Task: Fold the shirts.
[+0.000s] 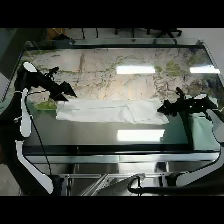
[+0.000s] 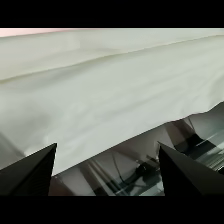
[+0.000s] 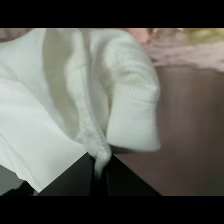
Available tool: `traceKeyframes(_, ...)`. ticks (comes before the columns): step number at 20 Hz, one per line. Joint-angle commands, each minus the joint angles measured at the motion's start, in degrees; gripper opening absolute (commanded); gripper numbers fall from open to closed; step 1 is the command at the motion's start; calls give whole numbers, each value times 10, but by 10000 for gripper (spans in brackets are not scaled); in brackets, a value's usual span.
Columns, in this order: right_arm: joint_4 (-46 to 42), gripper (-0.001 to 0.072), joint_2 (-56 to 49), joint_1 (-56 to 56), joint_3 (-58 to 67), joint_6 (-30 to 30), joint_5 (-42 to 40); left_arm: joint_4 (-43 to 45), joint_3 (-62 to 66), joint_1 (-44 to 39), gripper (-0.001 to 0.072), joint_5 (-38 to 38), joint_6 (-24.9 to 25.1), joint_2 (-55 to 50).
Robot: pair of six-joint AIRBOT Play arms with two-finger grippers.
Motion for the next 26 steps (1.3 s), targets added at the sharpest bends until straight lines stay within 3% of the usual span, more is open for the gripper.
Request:
traceKeyframes(1, 43, 22, -4, 6, 3, -22, 10, -2, 0, -36, 683, 16, 0, 0)
traceKeyframes(2, 49, 21, 1, 5, 6, -22, 14, -2, 0, -51, 530, 23, 0, 1)
traceKeyframes(4, 51, 20, 14, 4, 18, -22, 36, -2, 0, -86, 104, 43, 2, 0)
traceKeyframes(5, 51, 20, 24, 4, 25, -22, 47, -2, 0, -107, 20, 60, 7, 0)
traceKeyframes(11, 51, 19, 86, 4, 36, -21, 81, 1, -46, -252, 20, 194, 12, -11)
traceKeyframes(17, 53, 19, 126, -12, 79, -11, 129, 1, -65, -366, 21, 237, 11, -74)
traceKeyframes(21, 114, 18, 137, -24, 157, -2, 172, -8, -64, -416, 20, 280, 0, -84)
traceKeyframes(24, 152, 18, 143, -23, 195, 6, 182, -63, -21, -423, 20, 275, 0, -85)
traceKeyframes(26, 152, 18, 146, -16, 195, 10, 184, -91, 49, -405, 20, 212, 1, -80)
